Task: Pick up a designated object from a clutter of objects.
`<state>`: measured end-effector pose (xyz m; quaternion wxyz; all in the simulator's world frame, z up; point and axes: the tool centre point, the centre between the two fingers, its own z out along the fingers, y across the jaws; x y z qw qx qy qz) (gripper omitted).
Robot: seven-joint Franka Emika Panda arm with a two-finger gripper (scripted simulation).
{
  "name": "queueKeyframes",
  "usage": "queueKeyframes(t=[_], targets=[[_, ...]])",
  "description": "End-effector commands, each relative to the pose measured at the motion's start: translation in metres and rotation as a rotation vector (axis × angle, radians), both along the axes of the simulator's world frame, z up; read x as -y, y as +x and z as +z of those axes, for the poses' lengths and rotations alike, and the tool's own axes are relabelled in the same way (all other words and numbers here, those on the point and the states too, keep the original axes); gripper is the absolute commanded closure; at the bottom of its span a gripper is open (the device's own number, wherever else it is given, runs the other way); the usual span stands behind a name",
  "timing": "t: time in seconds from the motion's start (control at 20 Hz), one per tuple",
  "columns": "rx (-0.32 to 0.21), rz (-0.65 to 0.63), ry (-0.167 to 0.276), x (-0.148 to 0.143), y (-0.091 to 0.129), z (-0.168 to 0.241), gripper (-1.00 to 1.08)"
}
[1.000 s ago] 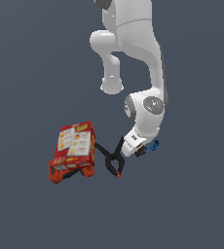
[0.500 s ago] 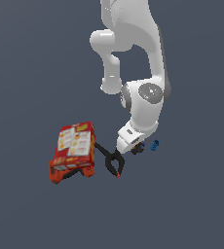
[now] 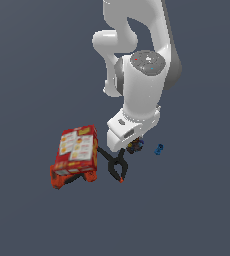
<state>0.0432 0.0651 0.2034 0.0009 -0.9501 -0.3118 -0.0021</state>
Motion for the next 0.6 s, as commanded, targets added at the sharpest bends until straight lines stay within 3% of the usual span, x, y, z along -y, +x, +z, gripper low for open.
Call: queueKeyframes(t=[0.0,0.55], targets=[[0.000,0.001,0.001,0.011,0.007,0.026,1.08],[-0.002,0.000,-0.001,0.054,0.036,0.126,1.08]])
